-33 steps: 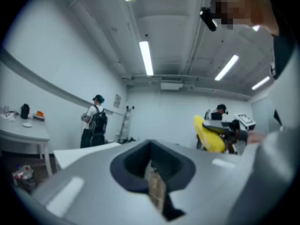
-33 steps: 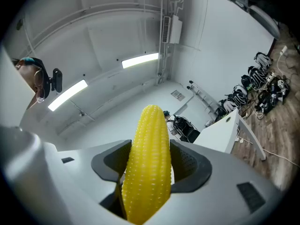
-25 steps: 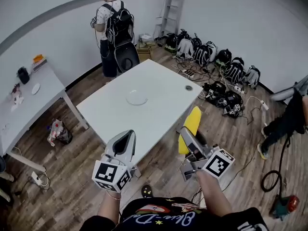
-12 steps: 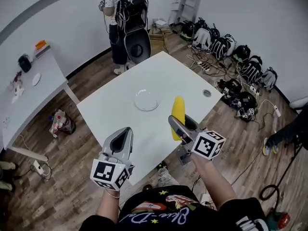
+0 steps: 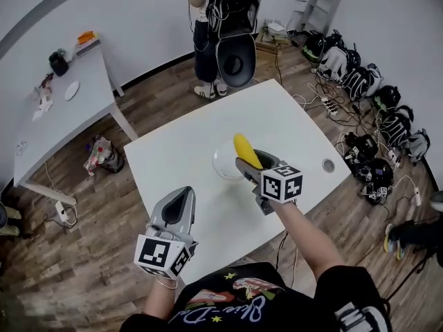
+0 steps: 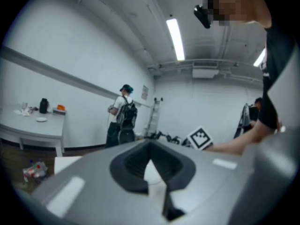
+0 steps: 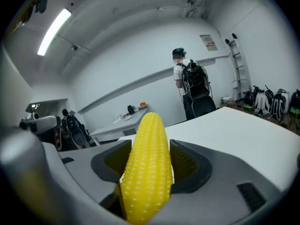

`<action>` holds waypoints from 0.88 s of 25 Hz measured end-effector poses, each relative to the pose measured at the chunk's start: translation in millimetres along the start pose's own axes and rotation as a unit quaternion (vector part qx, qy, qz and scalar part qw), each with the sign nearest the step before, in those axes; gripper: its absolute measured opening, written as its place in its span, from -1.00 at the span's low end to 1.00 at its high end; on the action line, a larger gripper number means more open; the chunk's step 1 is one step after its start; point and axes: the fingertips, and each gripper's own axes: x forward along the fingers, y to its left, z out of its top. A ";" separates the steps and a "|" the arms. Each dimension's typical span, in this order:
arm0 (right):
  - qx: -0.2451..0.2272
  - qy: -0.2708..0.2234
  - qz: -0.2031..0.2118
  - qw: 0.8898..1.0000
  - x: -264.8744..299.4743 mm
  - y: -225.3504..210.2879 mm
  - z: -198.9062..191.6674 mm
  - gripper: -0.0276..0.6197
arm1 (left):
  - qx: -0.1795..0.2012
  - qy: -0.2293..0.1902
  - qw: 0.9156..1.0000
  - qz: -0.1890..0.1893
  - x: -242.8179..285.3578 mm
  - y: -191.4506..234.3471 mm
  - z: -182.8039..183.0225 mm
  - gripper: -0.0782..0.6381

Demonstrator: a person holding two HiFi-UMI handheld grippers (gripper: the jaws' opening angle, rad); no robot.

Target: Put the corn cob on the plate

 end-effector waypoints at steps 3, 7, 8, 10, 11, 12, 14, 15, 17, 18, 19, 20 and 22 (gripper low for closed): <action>-0.022 0.056 0.002 0.998 38.0 -18.4 -14.3 -0.10 | -0.008 0.007 0.999 0.038 -2.0 19.2 -1.1 -0.82; -0.077 0.122 0.000 0.990 78.6 -32.4 -35.5 -0.10 | -0.019 0.015 0.996 0.082 -12.1 41.3 -6.3 -0.82; -0.095 0.137 -0.002 0.986 85.1 -36.0 -41.3 -0.10 | -0.022 0.016 0.996 0.090 -14.4 44.3 -8.2 -0.82; -0.114 0.166 -0.005 0.980 94.9 -41.7 -52.7 -0.10 | -0.025 0.017 0.994 0.103 -19.1 49.0 -10.5 -0.82; -0.119 0.177 -0.006 0.977 99.2 -42.8 -57.5 -0.10 | -0.026 0.017 0.994 0.108 -21.6 52.0 -10.7 -0.82; -0.124 0.187 -0.008 0.974 103.5 -42.9 -61.5 -0.10 | -0.026 0.017 0.993 0.113 -24.3 55.6 -10.4 -0.82; -0.139 0.203 -0.008 0.969 112.1 -40.5 -68.5 -0.10 | -0.028 0.015 0.992 0.120 -30.0 62.8 -9.5 -0.82; -0.147 0.210 -0.006 0.967 115.8 -38.9 -72.4 -0.09 | -0.030 0.014 0.992 0.122 -33.0 65.4 -9.4 -0.82; -0.162 0.224 -0.003 0.961 120.5 -37.2 -79.3 -0.10 | -0.030 0.011 0.991 0.127 -38.4 68.2 -9.1 -0.82; -0.170 0.231 -0.004 0.958 121.2 -37.2 -81.6 -0.09 | -0.030 0.010 0.991 0.129 -40.8 68.7 -8.6 -0.82; -0.177 0.237 -0.005 0.955 121.4 -37.3 -83.5 -0.09 | -0.030 0.010 0.991 0.131 -43.3 69.0 -8.2 -0.82; -0.181 0.242 -0.004 0.953 121.3 -37.3 -85.7 -0.09 | -0.030 0.009 0.991 0.132 -45.9 69.2 -7.9 -0.82; -0.183 0.245 0.006 0.952 121.2 -36.2 -90.0 -0.09 | -0.032 0.008 0.990 0.136 -52.3 69.4 -8.3 -0.82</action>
